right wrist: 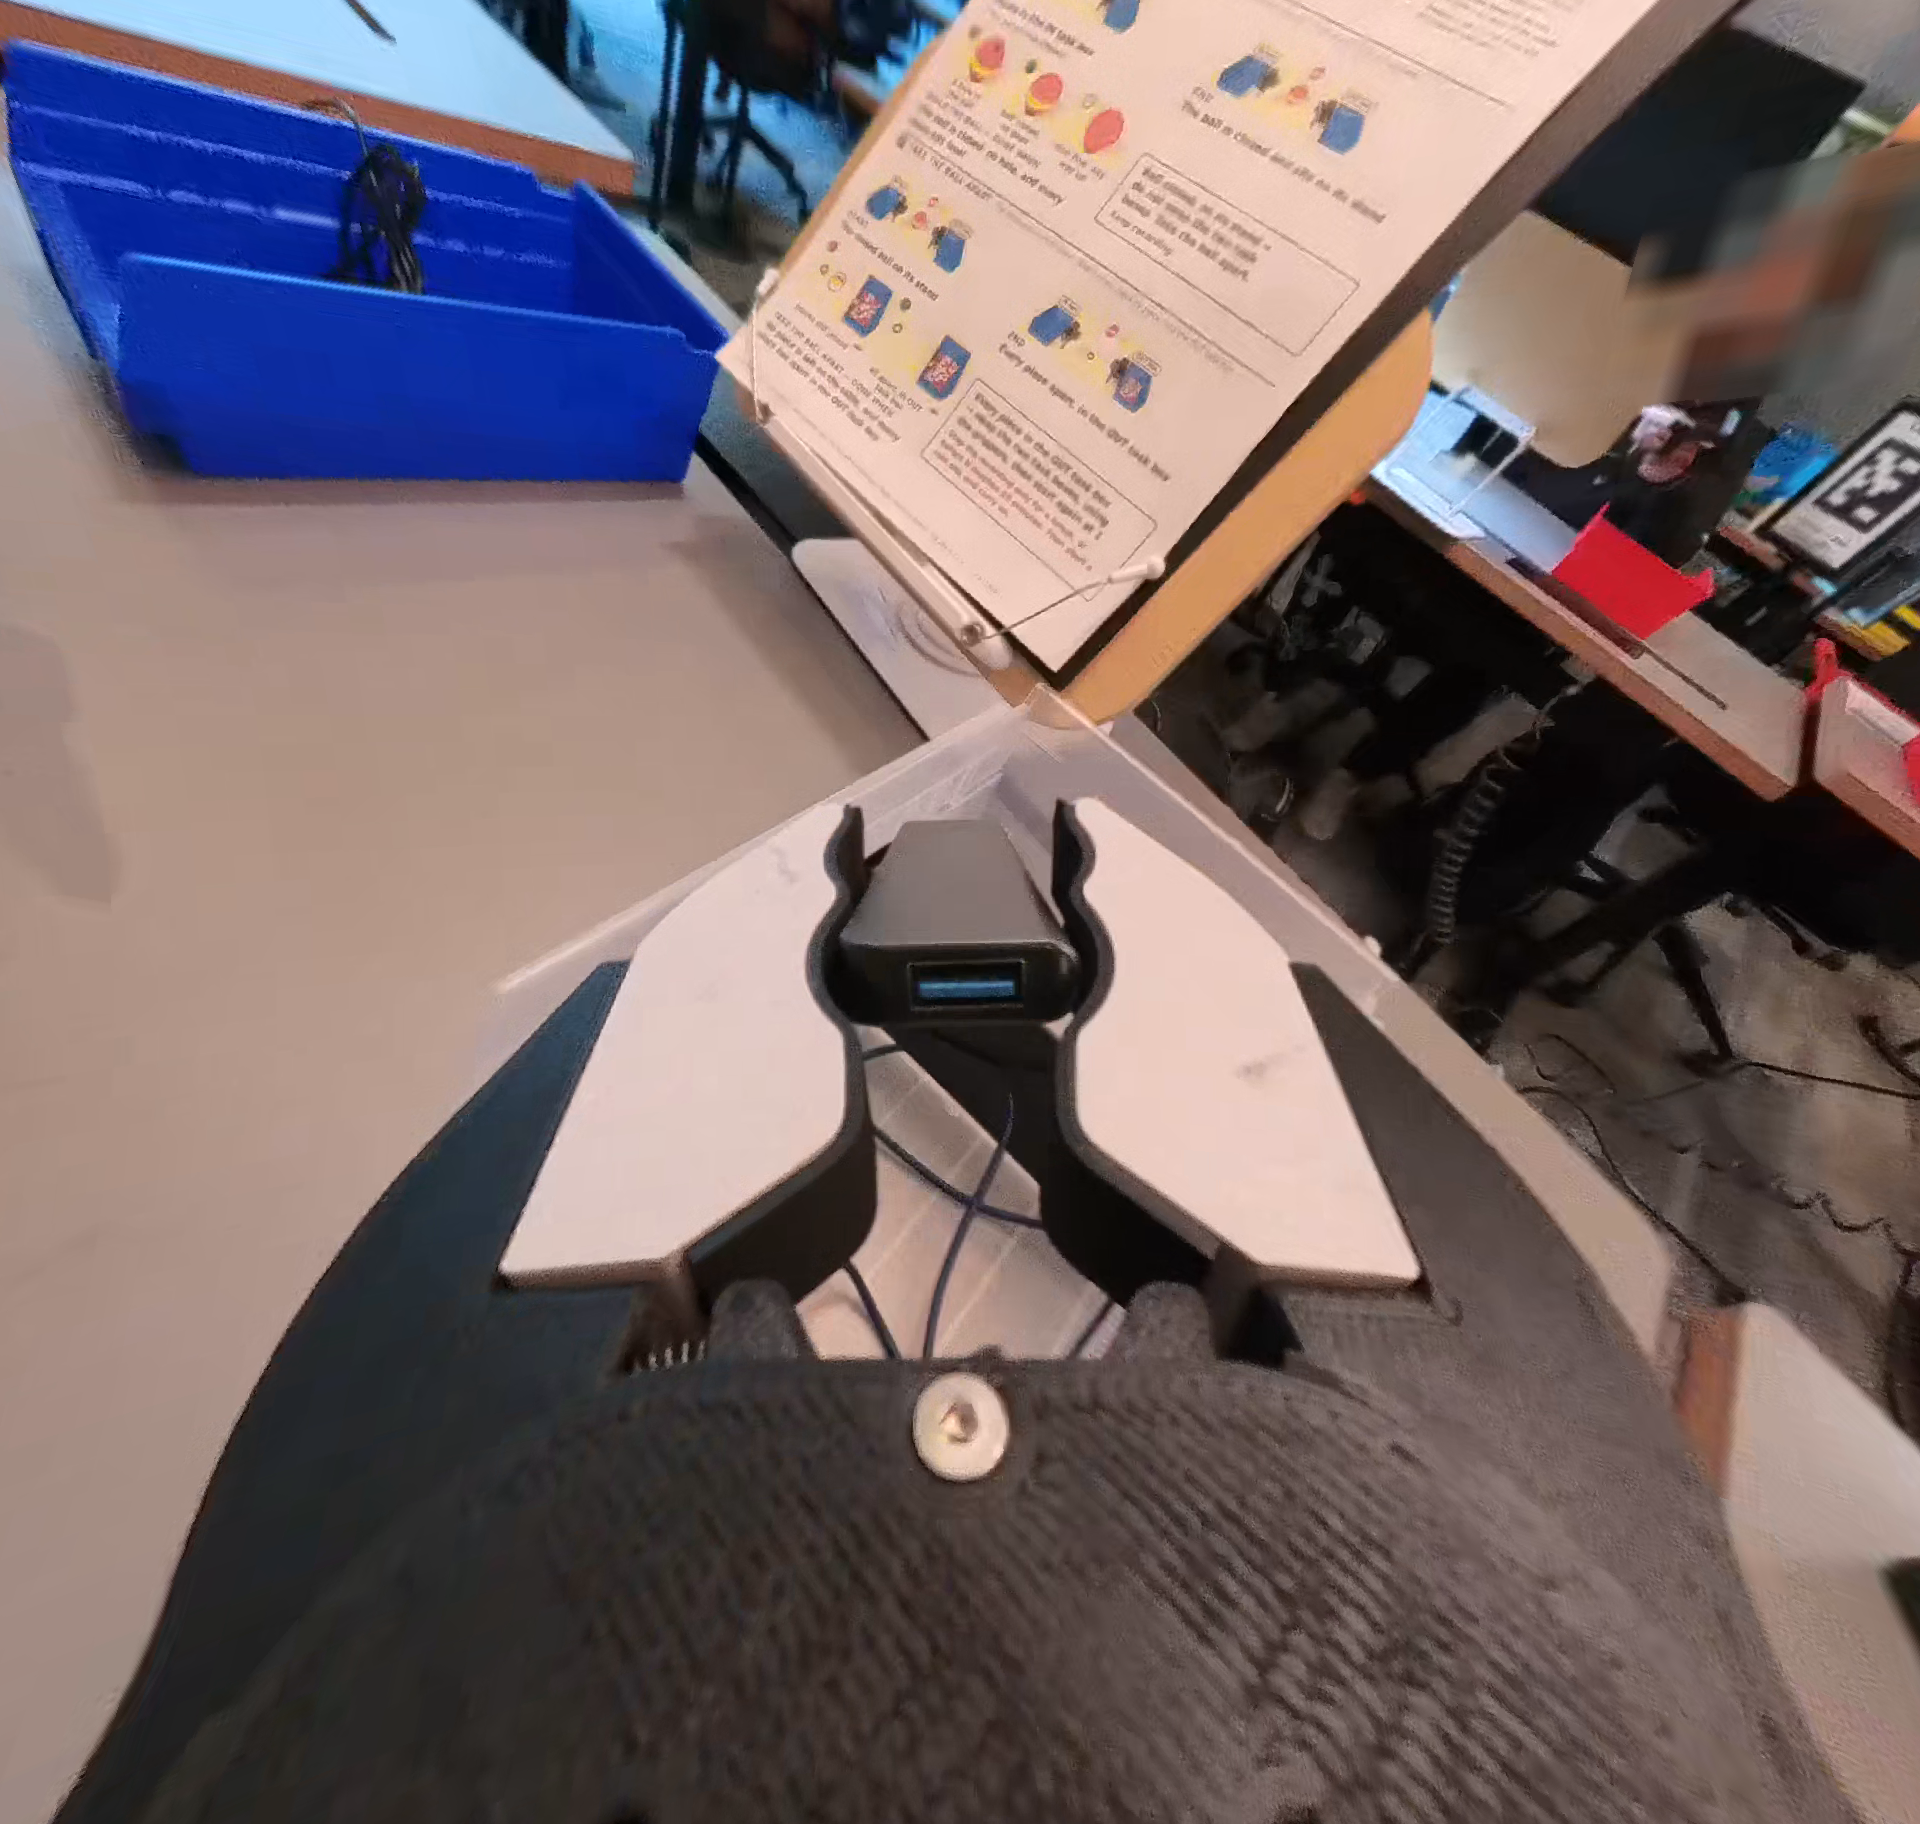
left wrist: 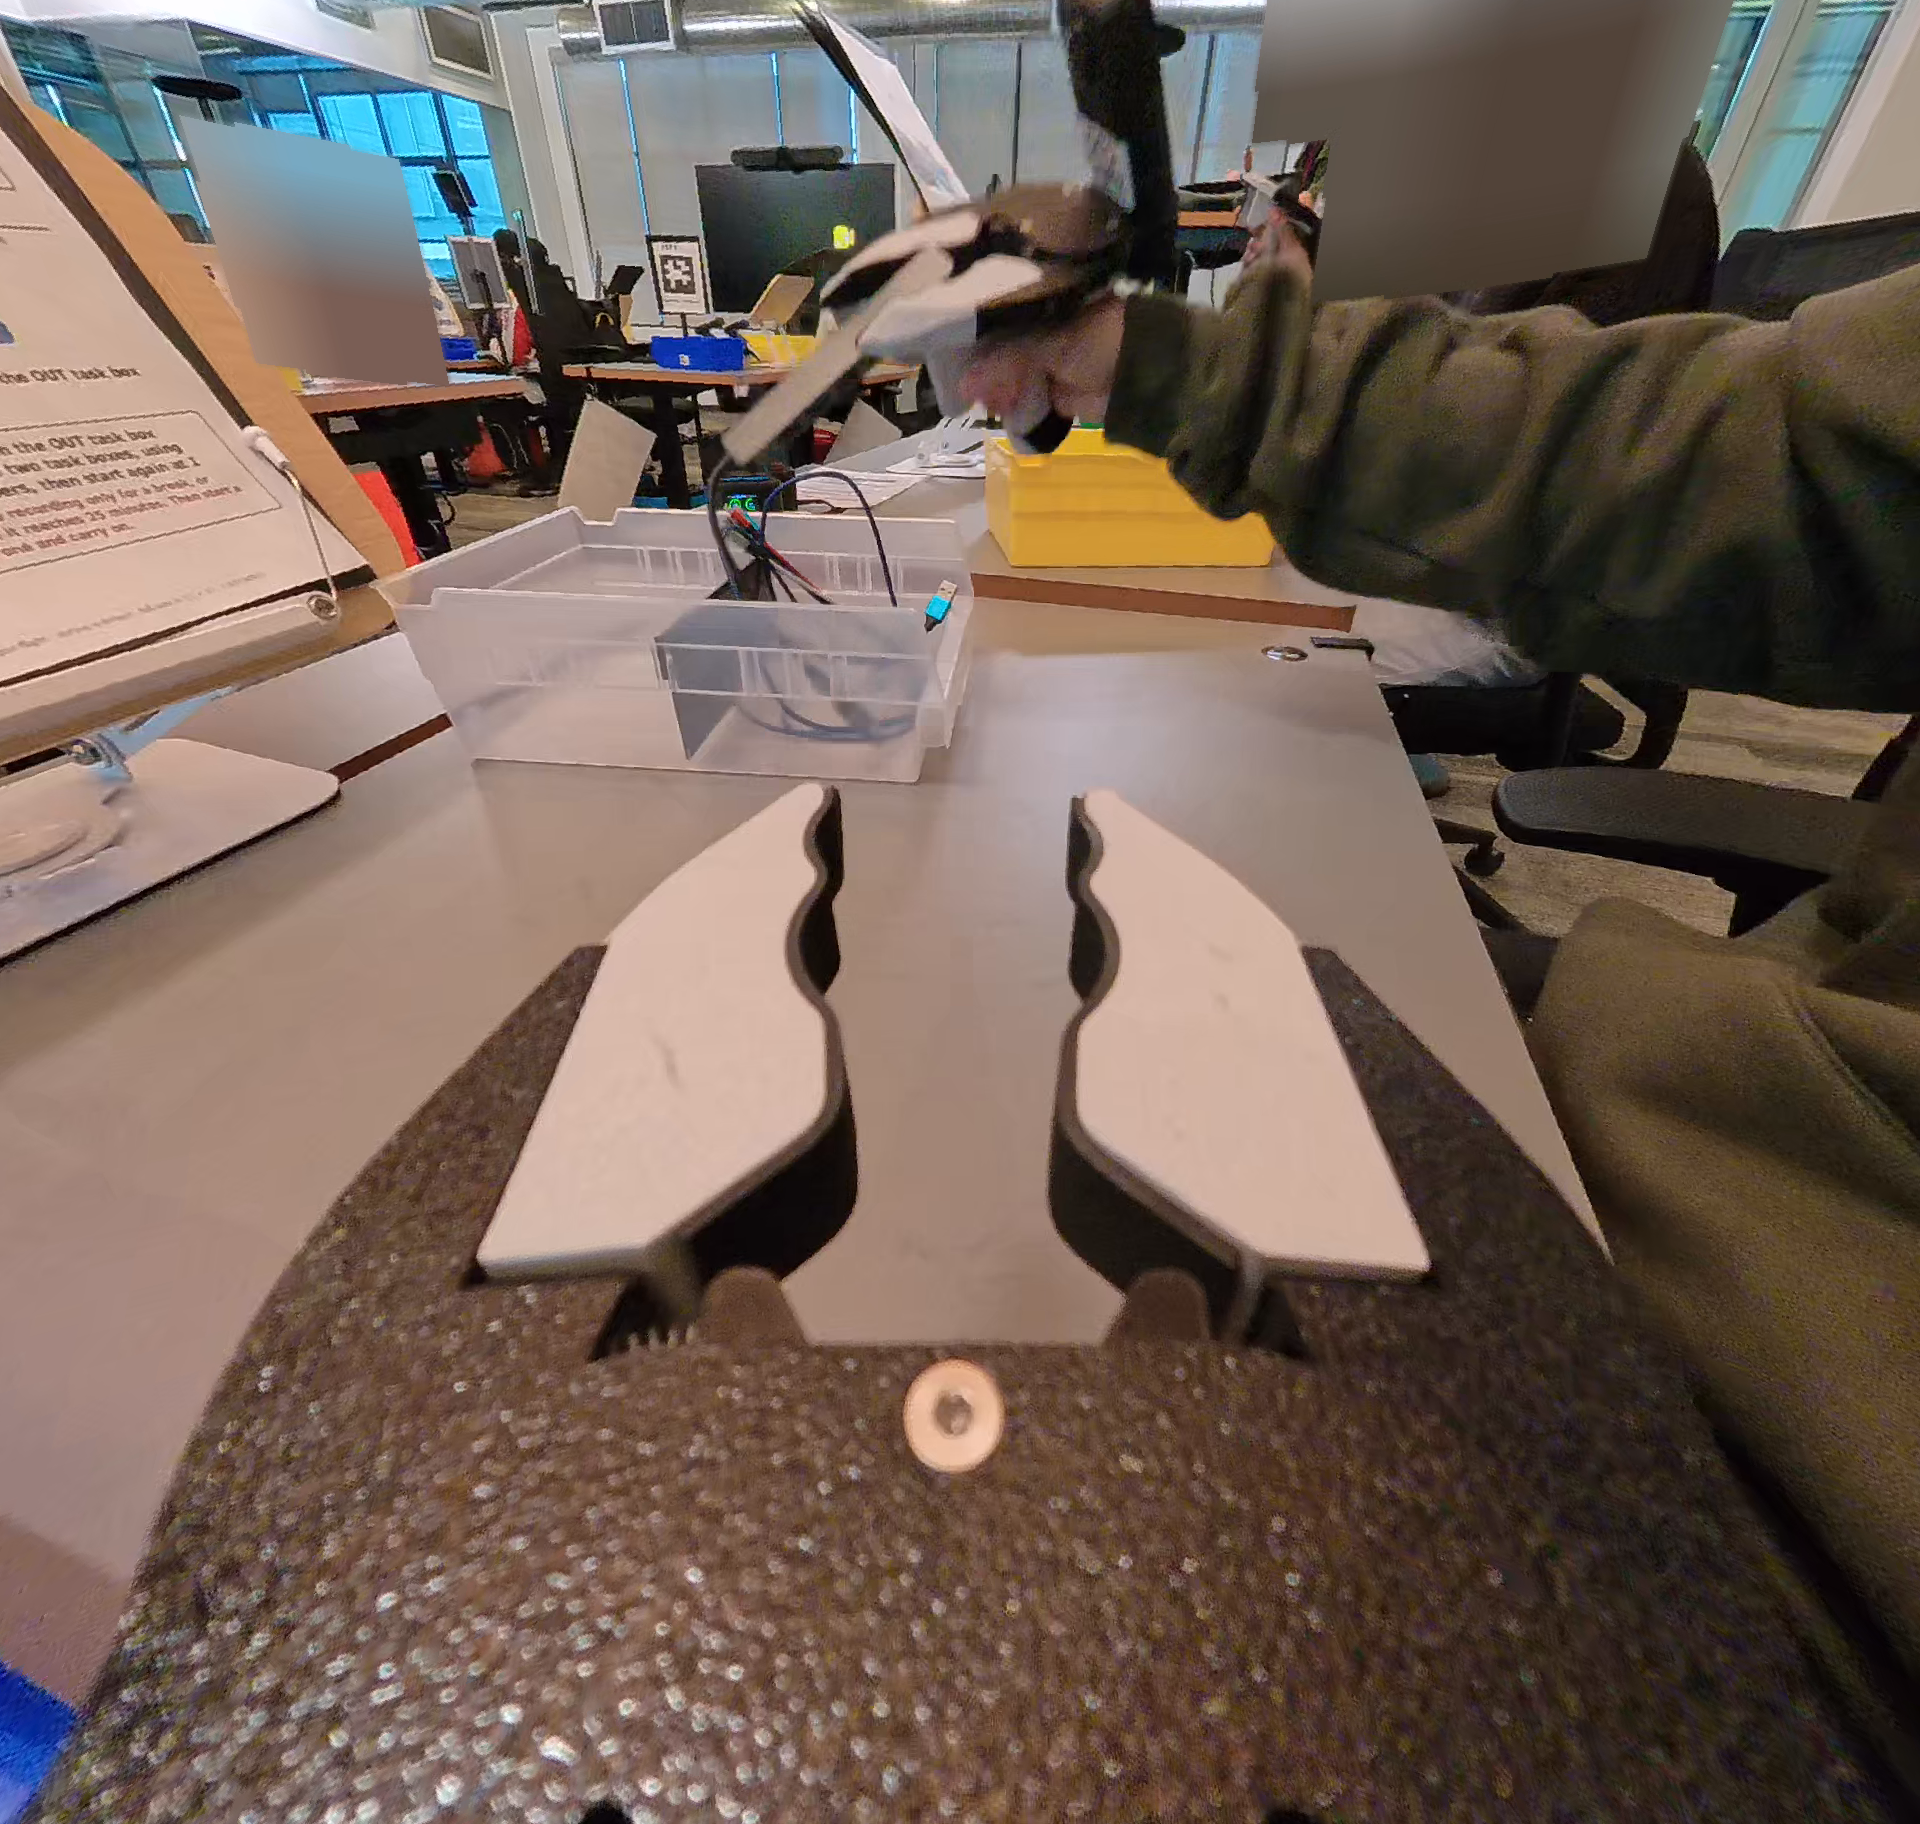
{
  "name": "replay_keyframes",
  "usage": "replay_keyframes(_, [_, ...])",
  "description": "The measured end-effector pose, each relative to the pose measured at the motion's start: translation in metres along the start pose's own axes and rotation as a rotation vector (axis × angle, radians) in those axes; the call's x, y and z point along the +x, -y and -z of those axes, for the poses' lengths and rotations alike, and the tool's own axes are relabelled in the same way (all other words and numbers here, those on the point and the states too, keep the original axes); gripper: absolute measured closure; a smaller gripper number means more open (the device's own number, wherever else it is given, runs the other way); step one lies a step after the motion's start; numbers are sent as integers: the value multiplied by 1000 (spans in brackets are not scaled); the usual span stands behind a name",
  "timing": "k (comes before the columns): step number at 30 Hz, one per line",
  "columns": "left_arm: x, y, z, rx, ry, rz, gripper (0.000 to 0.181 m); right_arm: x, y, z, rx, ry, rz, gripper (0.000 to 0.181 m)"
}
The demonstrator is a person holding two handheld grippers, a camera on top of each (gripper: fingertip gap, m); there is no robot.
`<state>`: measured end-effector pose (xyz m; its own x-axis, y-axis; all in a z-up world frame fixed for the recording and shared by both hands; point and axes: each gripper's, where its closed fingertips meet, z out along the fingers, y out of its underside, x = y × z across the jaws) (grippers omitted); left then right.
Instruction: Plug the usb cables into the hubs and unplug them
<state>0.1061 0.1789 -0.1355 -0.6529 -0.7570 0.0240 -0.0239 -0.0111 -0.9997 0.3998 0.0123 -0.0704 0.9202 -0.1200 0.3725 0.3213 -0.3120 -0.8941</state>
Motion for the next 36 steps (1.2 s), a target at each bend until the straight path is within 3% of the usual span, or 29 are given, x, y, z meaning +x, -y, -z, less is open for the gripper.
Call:
replay_keyframes(2, [1,0,0,4,-6,3,142,0,-23,-8,12,-13,-43,146])
replay_keyframes(5, [0,-1,1,4,-9,8,142,-18,-53,-19,-16,111,-192,146])
replay_keyframes(8, [-1,-3,1,5,-9,15,143,-19,-107,-20,-290,136,-262,146])
replay_keyframes(11, [0,-3,1,9,-18,18,143,16,-147,-5,-571,-108,-189,133])
replay_keyframes(12, [0,-2,1,9,-16,18,143,23,-149,2,-617,-156,-183,138])
replay_keyframes(16, [0,-5,-1,-4,-16,14,143,30,-127,12,-582,-236,-131,113])
replay_keyframes(21, [3,-6,-6,-25,-20,1,143,-7,-77,10,-330,-209,-160,115])
replay_keyframes(25, [8,-10,-12,-53,-34,-15,143,-19,-62,21,-201,-296,-176,128])
replay_keyframes(27, [10,-12,-15,-59,-45,-13,143,-23,-71,16,-221,-257,-115,129])
replay_keyframes(30, [13,-12,-20,-57,-63,-6,143,-15,-99,-7,-406,-171,-60,131])
replay_keyframes(32, [14,-15,-24,-64,-71,1,143,-1,-118,-31,-490,-151,-51,141])
replay_keyframes(36, [16,-24,-28,-105,-72,-8,143,1,-158,-68,-631,-110,-102,135])
